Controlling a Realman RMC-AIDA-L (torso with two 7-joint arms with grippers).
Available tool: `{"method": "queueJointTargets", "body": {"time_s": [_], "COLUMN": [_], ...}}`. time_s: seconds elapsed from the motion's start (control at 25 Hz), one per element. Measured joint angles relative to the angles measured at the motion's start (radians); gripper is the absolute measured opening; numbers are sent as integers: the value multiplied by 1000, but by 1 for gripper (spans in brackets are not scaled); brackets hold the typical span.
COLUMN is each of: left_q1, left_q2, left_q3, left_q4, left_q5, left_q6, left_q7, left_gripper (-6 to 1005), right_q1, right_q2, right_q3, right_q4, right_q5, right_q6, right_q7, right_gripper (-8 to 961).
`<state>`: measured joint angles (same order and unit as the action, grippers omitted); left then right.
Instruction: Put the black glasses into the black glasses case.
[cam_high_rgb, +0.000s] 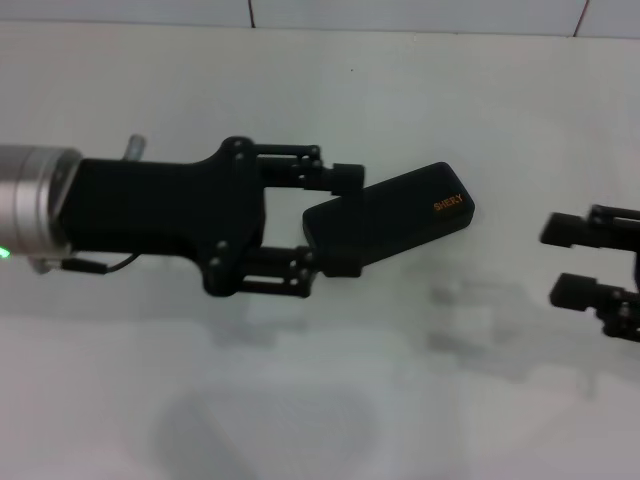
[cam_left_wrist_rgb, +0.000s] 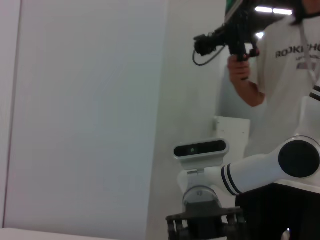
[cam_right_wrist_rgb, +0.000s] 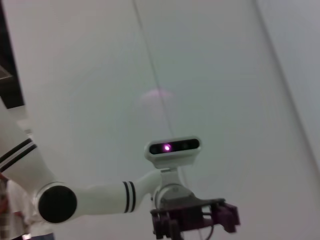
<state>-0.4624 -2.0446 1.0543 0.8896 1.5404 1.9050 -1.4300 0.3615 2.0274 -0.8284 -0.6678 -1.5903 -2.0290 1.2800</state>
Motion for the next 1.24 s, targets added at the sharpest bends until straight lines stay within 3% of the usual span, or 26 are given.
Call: {"method": "queueJointTargets", "body": {"time_s": [0.12, 0.32, 0.8, 1.24], "left_q1": [36, 66, 54, 64], "left_q2": [5, 10, 31, 32], "left_q3": [-4, -5, -6, -29], "left_q4": [-2, -7, -77, -79], "left_q5": [4, 8, 10, 11], "left_q6": [2, 1, 3, 1], "left_q7": [25, 35, 43, 50], "left_gripper": [653, 665, 681, 682], "right_q1": [23, 55, 76, 80], "right_q2": [-1, -1, 1, 0], "right_q3": [-51, -65, -102, -118], "right_q4": [1, 2, 21, 38], "right_q5": [30, 33, 60, 72], "right_q6": [22, 37, 54, 54], "right_q7": [-2, -2, -3, -1], "right_gripper": [502, 627, 874, 874]}}
